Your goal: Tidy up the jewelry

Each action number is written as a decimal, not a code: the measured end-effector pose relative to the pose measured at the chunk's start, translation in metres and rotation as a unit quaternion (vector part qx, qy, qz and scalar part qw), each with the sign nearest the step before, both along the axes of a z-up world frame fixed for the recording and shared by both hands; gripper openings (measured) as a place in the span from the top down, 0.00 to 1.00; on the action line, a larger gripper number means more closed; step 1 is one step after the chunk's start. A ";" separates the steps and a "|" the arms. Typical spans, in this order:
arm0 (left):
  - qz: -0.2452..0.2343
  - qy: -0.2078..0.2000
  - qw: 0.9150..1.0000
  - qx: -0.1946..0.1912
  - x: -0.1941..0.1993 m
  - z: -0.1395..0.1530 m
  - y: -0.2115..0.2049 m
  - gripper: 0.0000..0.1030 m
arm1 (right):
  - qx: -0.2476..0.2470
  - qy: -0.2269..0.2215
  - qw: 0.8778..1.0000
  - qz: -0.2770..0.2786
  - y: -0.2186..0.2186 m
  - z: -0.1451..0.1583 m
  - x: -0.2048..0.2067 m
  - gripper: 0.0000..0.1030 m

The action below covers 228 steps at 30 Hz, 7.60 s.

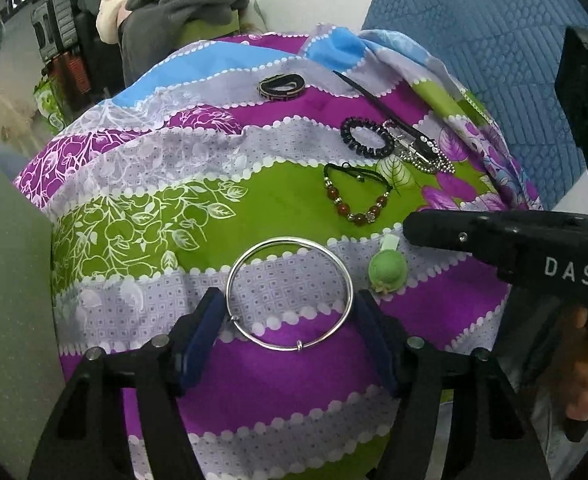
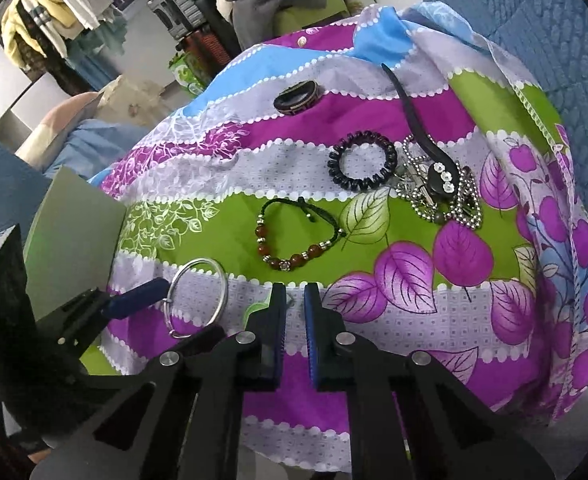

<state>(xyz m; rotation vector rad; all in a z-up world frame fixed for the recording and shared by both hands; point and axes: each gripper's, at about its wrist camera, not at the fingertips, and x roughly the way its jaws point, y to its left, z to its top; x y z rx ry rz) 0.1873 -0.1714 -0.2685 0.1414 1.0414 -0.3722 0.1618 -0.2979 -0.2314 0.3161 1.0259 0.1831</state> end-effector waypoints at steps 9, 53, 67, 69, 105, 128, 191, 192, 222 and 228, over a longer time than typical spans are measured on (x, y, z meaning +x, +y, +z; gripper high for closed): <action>0.033 0.019 0.998 -0.046 0.001 0.006 0.021 0.36 | -0.014 0.004 0.999 0.033 0.019 -0.002 -0.001 0.73; 0.106 0.023 0.987 -0.118 -0.002 0.024 0.061 0.82 | -0.074 0.018 0.997 0.002 0.033 0.008 -0.008 0.79; 0.077 0.012 0.997 -0.019 0.039 0.002 0.022 0.31 | -0.039 0.018 0.999 -0.024 0.011 0.006 -0.008 0.79; 0.069 0.005 0.998 -0.002 0.042 -0.001 0.016 0.28 | -0.037 0.020 0.999 -0.026 0.010 0.005 -0.007 0.79; 0.069 0.029 0.990 -0.117 0.024 0.045 0.052 0.97 | -0.073 -0.044 0.996 -0.030 0.028 0.077 -0.013 0.79; 0.062 0.043 0.988 -0.133 0.129 0.015 -0.024 0.49 | -0.037 -0.059 0.993 -0.091 -0.029 0.062 -0.027 0.79; 0.158 -0.144 0.969 -0.126 -0.002 0.284 0.236 0.94 | -0.053 -0.239 0.968 0.059 0.149 0.262 -0.009 0.79; 0.162 -0.146 0.968 -0.123 -0.007 0.282 0.244 0.94 | -0.051 -0.240 0.967 0.070 0.160 0.262 -0.009 0.79; 0.247 -0.009 0.963 -0.108 -0.050 0.119 0.334 0.92 | -0.095 -0.052 0.971 0.213 0.301 0.091 0.008 0.76; 0.258 -0.036 0.959 -0.111 -0.051 0.146 0.327 0.44 | -0.078 -0.085 0.970 0.212 0.288 0.119 0.007 0.63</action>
